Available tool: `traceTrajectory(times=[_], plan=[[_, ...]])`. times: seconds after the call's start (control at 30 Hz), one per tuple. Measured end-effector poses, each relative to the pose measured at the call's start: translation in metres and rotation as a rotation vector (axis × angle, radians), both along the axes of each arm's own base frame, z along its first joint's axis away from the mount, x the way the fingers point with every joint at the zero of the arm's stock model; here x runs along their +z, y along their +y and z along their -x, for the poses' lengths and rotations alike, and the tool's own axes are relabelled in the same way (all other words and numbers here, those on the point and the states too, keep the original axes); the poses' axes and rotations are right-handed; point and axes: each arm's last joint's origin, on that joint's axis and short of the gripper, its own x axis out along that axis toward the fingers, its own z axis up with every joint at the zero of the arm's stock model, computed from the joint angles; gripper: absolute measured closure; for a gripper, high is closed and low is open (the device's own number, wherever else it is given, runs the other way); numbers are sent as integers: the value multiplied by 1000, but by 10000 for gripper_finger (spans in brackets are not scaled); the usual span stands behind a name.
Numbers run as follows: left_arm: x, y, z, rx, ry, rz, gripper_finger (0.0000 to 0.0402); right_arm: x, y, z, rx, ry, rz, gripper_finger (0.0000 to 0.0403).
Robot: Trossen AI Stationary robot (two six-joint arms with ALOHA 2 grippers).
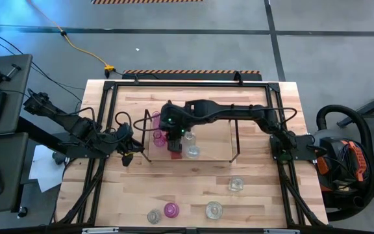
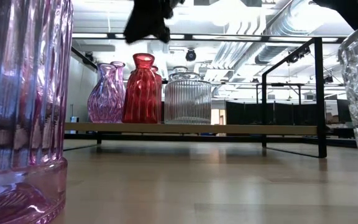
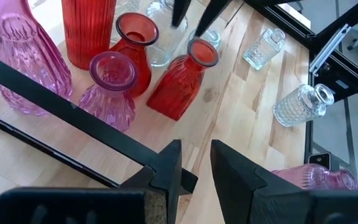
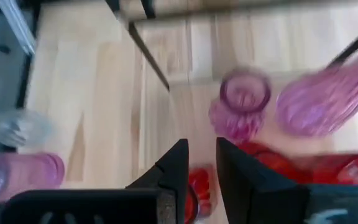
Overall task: Sort vases onto shelf
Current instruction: Put the pink vase aligned with the other pink vases on the shelf
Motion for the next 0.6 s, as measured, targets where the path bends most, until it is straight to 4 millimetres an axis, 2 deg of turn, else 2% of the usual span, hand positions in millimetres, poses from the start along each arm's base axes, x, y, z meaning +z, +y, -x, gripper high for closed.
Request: traceTrajectory(times=[0.17, 0.3, 0.4, 0.6], plan=[[-1, -1, -1, -6, 8, 2, 326, 31, 2, 3, 0, -91, 50, 339], [-6, -10, -4, -198, 81, 50, 326, 48, 4, 14, -15, -126, 105, 339], [-8, -17, -10, -260, 88, 43, 326, 50, 3, 20, -34, -87, 127, 339], [-10, -29, -36, -296, -17, 6, 326, 46, 3, 23, -49, -38, 126, 339]])
